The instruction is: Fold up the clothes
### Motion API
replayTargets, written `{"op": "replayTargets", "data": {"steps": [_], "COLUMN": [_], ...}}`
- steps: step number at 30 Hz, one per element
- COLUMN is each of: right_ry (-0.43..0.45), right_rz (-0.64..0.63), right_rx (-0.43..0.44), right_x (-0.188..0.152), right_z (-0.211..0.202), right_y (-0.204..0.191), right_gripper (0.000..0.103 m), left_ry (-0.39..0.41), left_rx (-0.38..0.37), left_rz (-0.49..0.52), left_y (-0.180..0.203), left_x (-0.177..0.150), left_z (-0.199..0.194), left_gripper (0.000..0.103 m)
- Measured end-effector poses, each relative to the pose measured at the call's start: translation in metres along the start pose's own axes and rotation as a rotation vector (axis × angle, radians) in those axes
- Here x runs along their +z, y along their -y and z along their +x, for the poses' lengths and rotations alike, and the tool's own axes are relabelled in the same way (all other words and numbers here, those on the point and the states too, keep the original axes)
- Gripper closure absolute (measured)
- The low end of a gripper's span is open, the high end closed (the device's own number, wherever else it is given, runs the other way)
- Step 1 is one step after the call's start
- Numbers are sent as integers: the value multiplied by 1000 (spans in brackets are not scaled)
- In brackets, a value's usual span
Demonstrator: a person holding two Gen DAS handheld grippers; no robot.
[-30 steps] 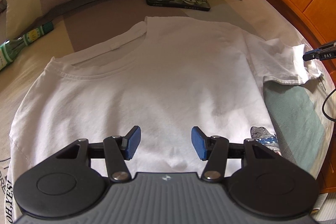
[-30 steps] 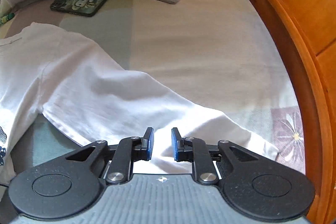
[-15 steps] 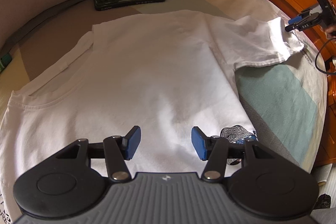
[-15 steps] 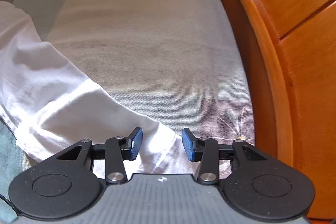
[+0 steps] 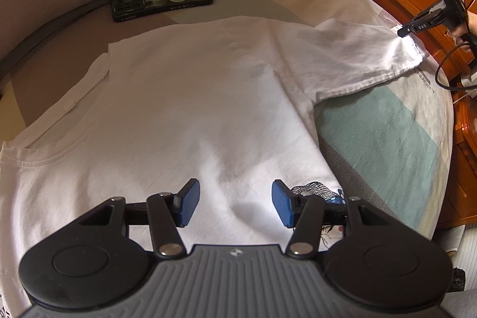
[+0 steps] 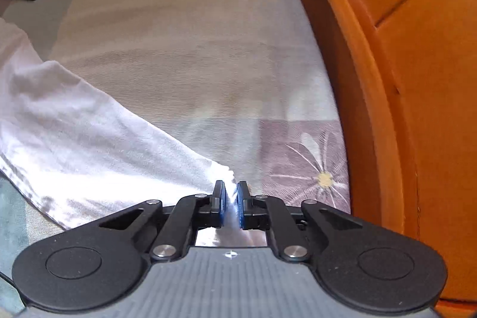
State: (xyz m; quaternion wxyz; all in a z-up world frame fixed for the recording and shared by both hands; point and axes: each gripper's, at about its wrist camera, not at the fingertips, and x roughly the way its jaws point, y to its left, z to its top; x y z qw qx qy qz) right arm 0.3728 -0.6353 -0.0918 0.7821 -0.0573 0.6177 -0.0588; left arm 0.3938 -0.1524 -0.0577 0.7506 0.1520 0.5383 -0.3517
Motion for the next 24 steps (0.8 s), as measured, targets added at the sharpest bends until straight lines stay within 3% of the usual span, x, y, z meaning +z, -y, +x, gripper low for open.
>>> {"op": "replayTargets", "data": {"steps": [3,5,6,8,12,16,19,22,24], "right_ry": [-18,33,64,134,232,217,210,245,235], "right_rz": [32,64,88,113,68,57,1,-43,5], "right_rx": [-95,-78,-48,21,251,397,311,244,209], "right_x": [1,4,5,9,25,46,56,45,42], "right_z": [-6,-21,-29,-42,-46,-23,-6,-8,-6], "right_y": [4,-3,-9,-32,-111,-202,-240,-232,-212], "right_gripper": [85,72,67,47,41,40,37,36,36], "left_ry": [-1,1,6,13,22,22,22,18,8], "left_rx": [11,20,23,27,42,66,83,110,139], "left_rz": [-13,-30,-38,-55,-87,-119,-143,-182,-235], "left_y": [-3,-6,-7,-9,-15,-23,-29,-38,-50], "left_x": [-2,-3,-3,-4,-10,-24,-35,-49,-64], "left_z": [-1,-1,-2,-3,-5,-11,-15,-20,-25], "left_gripper": [50,50,50,50,50,50,49,49,49]}}
